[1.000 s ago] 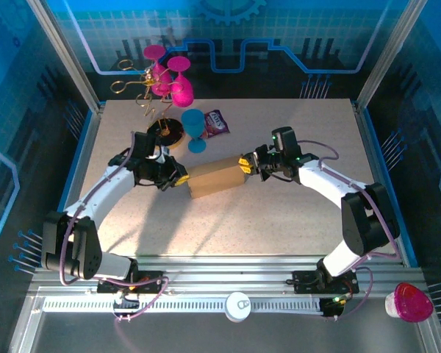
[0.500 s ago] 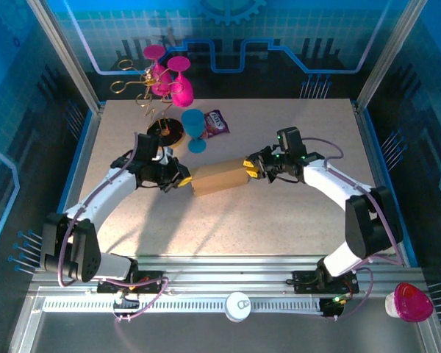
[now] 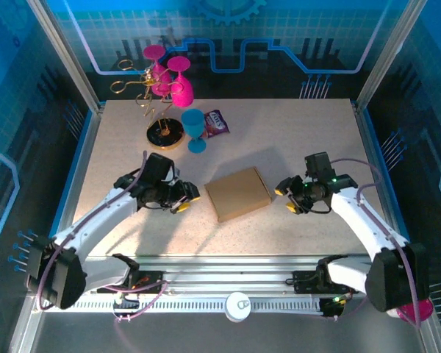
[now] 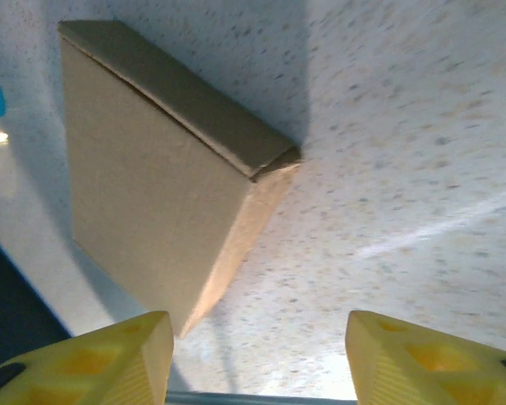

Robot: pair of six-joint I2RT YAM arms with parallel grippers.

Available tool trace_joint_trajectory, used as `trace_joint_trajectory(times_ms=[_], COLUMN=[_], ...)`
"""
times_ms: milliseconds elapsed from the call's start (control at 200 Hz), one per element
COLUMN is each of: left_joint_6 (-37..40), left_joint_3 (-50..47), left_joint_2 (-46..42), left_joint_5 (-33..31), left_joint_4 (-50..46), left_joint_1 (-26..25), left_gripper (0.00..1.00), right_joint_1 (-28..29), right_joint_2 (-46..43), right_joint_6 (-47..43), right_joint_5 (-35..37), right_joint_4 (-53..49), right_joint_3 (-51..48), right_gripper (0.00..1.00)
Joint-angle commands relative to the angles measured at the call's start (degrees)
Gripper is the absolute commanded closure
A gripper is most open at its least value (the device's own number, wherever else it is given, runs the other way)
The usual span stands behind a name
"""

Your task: Fold the paper box

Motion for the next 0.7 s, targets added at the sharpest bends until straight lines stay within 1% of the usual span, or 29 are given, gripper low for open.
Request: trace_joint_trajectory(times_ms=[0, 5, 25, 35, 50, 65, 70, 75, 80, 85, 90, 100, 145, 205, 235, 280, 290, 295, 330, 360, 430, 455, 475, 505, 530, 555, 580, 630, 695], left_joint_6=[0.20, 0.15, 0.22, 0.20, 0.14, 0.14, 0.08, 0.05, 0.03, 0.02, -0.03, -0.15, -0.88, -1.47, -1.48, -1.34, -1.36, -1.38, -1.93, -3.37, -6.96, -5.67, -1.86, 6.20, 14.05, 20.41, 24.28, 27.00, 33.89], left_joint_3=[4.79, 5.01, 5.61, 5.88, 6.21, 6.39, 6.43, 6.49, 6.57, 6.56, 6.56, 6.62, 6.41, 5.10, 4.31, 3.31, 3.17, 3.15, 2.91, 2.80, 2.14, 1.50, 0.18, -2.49, -5.30, -7.94, -10.06, -13.41, -17.81], left_joint_2=[-3.56, -3.75, -4.35, -4.85, -5.48, -6.19, -6.47, -6.70, -6.94, -7.24, -7.48, -7.94, -10.87, -15.46, -17.79, -20.97, -21.66, -21.99, -23.65, -24.53, -24.98, -25.07, -25.43, -26.17, -27.13, -28.23, -29.38, -30.94, -32.13], left_joint_5=[-5.96, -6.20, -7.58, -8.25, -9.43, -10.45, -10.87, -11.16, -11.44, -11.76, -12.01, -12.63, -16.37, -20.91, -23.31, -28.68, -30.35, -31.06, -36.98, -43.15, -55.56, -58.85, -59.90, -60.34, -59.02, -57.78, -57.61, -59.99, -59.54], left_joint_4=[-6.02, -6.25, -6.80, -7.06, -7.39, -7.57, -7.64, -7.68, -7.74, -7.81, -7.85, -7.90, -8.28, -7.71, -7.58, -8.25, -8.62, -8.78, -10.99, -13.61, -19.99, -20.41, -18.44, -12.37, -6.42, -1.46, 1.84, 6.01, 13.66], left_joint_1=[0.35, 0.38, 0.65, 0.72, 0.96, 1.19, 1.38, 1.47, 1.56, 1.69, 1.85, 2.16, 3.47, 4.81, 5.42, 5.77, 5.78, 5.78, 5.77, 5.70, 5.69, 5.74, 5.73, 5.77, 5.71, 5.69, 5.69, 5.78, 5.86], left_gripper=[0.38, 0.34, 0.17, 0.05, 0.01, 0.01, 0.01, 0.01, 0.01, 0.01, 0.01, 0.01, 0.01, 0.01, 0.01, 0.01, 0.01, 0.01, 0.01, 0.01, 0.01, 0.01, 0.01, 0.01, 0.01, 0.01, 0.01, 0.01, 0.01], right_joint_1=[-0.97, -0.93, -0.92, -0.86, -0.86, -0.81, -0.85, -0.87, -0.84, -0.82, -0.82, -0.81, -0.76, -0.71, -0.63, -0.56, -0.48, -0.51, -0.41, -0.39, -0.45, -0.39, -0.42, -0.37, -0.36, -0.16, 0.15, 0.87, 1.72], right_joint_2=[-2.39, -2.42, -2.82, -2.98, -3.31, -3.51, -3.64, -3.75, -3.80, -3.92, -4.06, -4.28, -5.45, -6.83, -7.30, -7.99, -8.16, -8.25, -9.02, -10.00, -13.03, -14.12, -14.97, -16.24, -17.34, -18.28, -19.15, -20.53, -20.96], right_joint_6=[-7.31, -7.64, -8.55, -9.18, -10.01, -10.94, -11.25, -11.54, -11.82, -12.22, -12.59, -13.23, -16.10, -18.74, -19.52, -19.23, -18.89, -18.70, -18.13, -19.13, -24.51, -27.77, -31.35, -39.06, -47.21, -52.61, -55.24, -58.09, -62.19], right_joint_5=[9.00, 9.28, 10.61, 11.27, 12.44, 13.51, 14.04, 14.43, 14.81, 15.12, 15.55, 16.44, 20.79, 28.39, 33.03, 41.01, 44.08, 44.08, 50.43, 54.79, 61.25, 62.03, 61.92, 60.32, 56.90, 53.77, 52.46, 51.50, 49.03], right_joint_4=[-8.72, -8.93, -9.46, -9.64, -9.88, -10.16, -10.22, -10.26, -10.27, -10.28, -10.28, -10.29, -10.53, -12.19, -13.10, -14.70, -15.04, -15.17, -15.14, -13.43, -5.90, -2.33, 1.26, 9.12, 16.07, 21.59, 25.77, 32.81, 40.48], right_joint_3=[5.57, 5.86, 6.96, 7.54, 8.31, 9.06, 9.41, 9.67, 9.88, 10.08, 10.36, 10.69, 12.42, 14.22, 14.71, 14.82, 14.74, 14.58, 13.20, 11.42, 5.32, 2.51, -0.07, -4.51, -8.24, -11.47, -14.06, -18.39, -22.85], right_gripper=[0.40, 0.39, 0.38, 0.37, 0.36, 0.34, 0.31, 0.25, 0.14, 0.07, 0.03, 0.01, 0.00, 0.00, 0.00, 0.00, 0.00, 0.00, 0.00, 0.00, 0.00, 0.00, 0.00, 0.00, 0.00, 0.00, 0.00, 0.00, 0.00])
